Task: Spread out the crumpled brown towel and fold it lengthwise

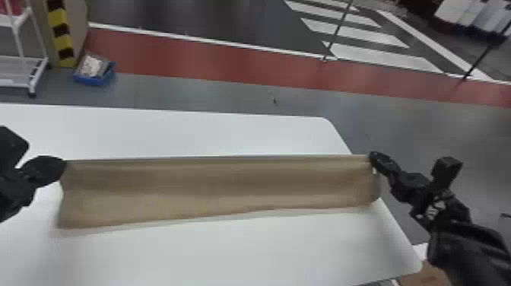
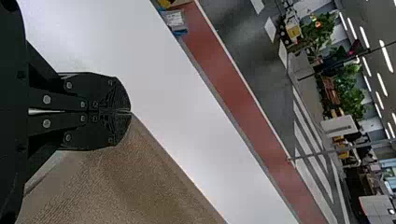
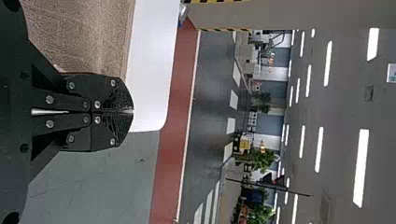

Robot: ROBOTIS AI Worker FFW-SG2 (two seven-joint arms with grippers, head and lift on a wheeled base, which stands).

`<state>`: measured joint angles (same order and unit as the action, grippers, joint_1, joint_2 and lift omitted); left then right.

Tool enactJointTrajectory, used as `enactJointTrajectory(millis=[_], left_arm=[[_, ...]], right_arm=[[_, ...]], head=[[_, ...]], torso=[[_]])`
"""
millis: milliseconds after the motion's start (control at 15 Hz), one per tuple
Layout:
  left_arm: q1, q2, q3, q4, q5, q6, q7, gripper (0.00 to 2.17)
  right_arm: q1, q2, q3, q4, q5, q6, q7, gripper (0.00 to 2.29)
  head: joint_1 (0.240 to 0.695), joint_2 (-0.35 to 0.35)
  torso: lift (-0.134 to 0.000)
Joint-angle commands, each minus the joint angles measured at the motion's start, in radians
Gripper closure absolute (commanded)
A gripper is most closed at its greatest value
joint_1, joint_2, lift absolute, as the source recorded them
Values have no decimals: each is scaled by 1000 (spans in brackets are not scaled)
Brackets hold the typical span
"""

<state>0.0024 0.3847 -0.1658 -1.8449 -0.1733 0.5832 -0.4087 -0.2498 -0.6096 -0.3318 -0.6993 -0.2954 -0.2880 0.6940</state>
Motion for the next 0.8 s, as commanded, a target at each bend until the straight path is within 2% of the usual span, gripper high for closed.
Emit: enactJointTrajectory(millis=[0, 267, 467, 533, 600, 733], left_arm=[[14, 2, 12, -42, -3, 36, -1, 1713], [-19, -9, 8, -16, -8, 33, 7, 1710], [-53, -18, -32, 39, -20, 33, 11, 1710], [-64, -23, -46, 62, -23, 24, 18, 1710], [-75, -26, -58, 81, -25, 14, 25, 1710], [-101, -30, -89, 125, -29, -10, 45, 1673]], right_arm=[[3, -1, -9, -11, -5, 2, 2, 1636], [-12, 1, -7, -28, -13, 42, -1, 1636], [-32, 4, 14, -22, 15, 42, -21, 1636], [-36, 5, 36, -20, 18, 39, -45, 1602], [-45, 8, 56, -12, 19, 30, -73, 1416], [-71, 13, 112, 7, 39, 30, -136, 1355]], head=[[695, -350], [695, -350], [695, -350], [695, -350], [695, -350], [695, -350]], torso=[[-123], [-123], [-123], [-123], [-123], [-123]])
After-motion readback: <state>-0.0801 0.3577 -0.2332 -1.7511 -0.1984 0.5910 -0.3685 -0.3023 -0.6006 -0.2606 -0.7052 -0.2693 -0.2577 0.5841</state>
